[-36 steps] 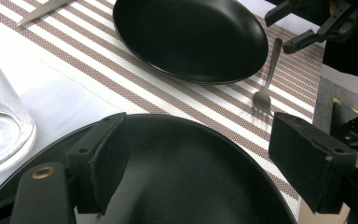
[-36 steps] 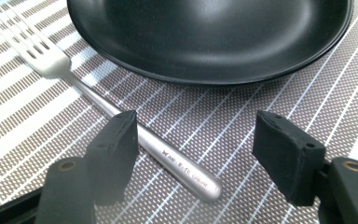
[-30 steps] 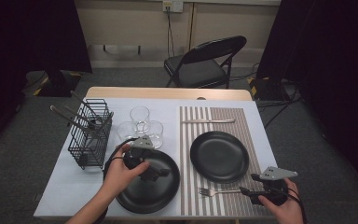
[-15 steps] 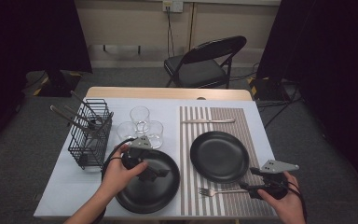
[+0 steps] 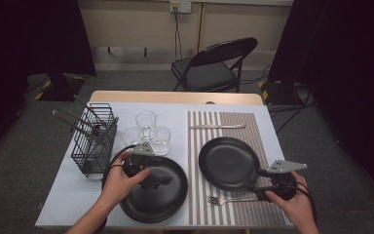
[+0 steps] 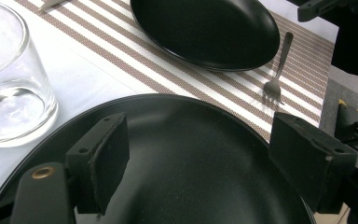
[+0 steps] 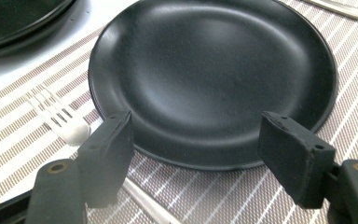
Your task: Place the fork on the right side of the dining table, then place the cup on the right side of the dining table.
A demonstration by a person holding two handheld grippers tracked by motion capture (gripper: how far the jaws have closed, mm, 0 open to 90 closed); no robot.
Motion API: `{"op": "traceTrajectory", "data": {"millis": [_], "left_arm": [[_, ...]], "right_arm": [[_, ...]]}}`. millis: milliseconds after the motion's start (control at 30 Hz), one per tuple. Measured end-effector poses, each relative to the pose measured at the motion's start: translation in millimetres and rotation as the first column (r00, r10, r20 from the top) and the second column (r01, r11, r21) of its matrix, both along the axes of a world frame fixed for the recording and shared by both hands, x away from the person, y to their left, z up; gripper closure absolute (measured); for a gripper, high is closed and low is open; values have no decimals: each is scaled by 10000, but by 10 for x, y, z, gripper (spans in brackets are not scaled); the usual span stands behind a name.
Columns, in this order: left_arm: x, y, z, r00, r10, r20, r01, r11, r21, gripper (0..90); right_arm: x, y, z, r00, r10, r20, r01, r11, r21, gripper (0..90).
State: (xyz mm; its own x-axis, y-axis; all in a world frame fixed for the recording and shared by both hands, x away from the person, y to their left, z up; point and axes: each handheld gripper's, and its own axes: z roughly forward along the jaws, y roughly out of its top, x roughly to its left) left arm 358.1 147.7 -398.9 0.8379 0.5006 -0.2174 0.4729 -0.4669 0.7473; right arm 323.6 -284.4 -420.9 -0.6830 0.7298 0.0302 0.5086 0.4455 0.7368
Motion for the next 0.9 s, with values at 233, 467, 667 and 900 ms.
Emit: {"op": "traceTrajectory", "data": {"millis": [233,467,667,900], "left_arm": [[-42,73,-7,9999,162,26,-162,9998,71,201],[-75,124,-37,9997,257,-56,-256,9995,172,201],[-86,150,-44,9996,281,-60,-280,9995,124,200],[-95,179,-63,9998,172,-64,-170,9995,264,200]], "right_arm": [[90,120,64,9996,272,84,-272,9996,-65,263],[188,231,145,9986,513,108,-514,9987,7,262],[261,332,210,9975,695,114,-693,9975,-140,262],[315,450,240,9961,875,106,-873,9959,-223,262]]}}
